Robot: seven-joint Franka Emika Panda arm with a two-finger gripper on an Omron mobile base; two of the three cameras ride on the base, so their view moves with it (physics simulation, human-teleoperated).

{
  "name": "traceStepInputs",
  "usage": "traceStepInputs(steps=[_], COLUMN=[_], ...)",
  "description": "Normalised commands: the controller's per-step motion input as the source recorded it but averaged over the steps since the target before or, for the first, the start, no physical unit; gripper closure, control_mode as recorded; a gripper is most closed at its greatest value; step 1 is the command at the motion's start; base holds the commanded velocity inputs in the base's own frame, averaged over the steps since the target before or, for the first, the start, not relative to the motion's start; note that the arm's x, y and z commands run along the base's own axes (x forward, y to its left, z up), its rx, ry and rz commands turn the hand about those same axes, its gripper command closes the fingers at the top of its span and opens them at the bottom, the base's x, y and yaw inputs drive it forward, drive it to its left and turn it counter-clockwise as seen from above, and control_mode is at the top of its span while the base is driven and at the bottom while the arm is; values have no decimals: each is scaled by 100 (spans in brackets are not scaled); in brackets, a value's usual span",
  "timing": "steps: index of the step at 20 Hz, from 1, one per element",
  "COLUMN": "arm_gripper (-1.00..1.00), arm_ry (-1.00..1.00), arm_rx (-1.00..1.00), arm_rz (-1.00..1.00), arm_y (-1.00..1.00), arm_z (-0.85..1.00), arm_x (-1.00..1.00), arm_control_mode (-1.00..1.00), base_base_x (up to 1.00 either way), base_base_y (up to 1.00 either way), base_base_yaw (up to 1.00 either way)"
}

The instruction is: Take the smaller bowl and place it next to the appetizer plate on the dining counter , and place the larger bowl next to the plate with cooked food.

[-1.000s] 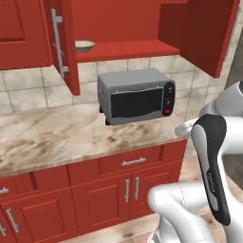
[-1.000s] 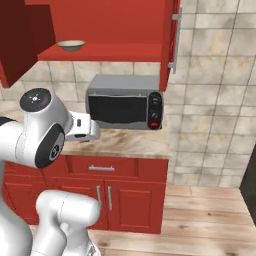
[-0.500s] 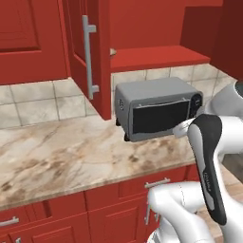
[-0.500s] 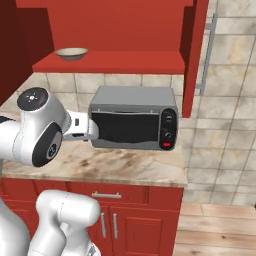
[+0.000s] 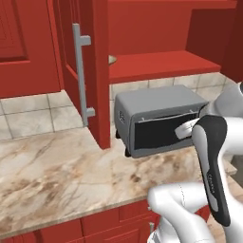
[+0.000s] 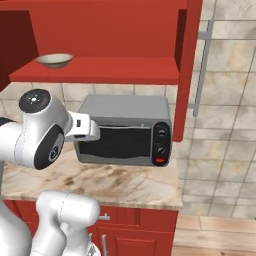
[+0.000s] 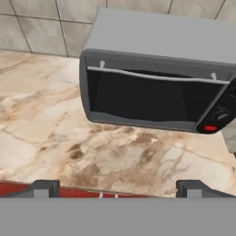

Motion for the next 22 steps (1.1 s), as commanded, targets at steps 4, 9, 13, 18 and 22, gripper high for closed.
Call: traceStepInputs(steps=[4, 9, 13, 18, 22], arm_gripper=[-100, -100, -100, -100, -100], arm_ry=[0, 2, -12, -19, -8], arm_rx=[0, 0, 0, 5, 30], arm_rz=[0, 0, 0, -5, -16], arm_y=[0, 0, 11, 31, 44], arm_z=[0, -2, 15, 58, 70], arm_x=[0, 10, -7, -8, 0], arm_control_mode=[100, -100, -100, -100, -100], base_base_x=[86, 41, 0, 0, 0], base_base_y=[41, 13, 0, 0, 0], base_base_yaw=[0, 0, 0, 0, 0])
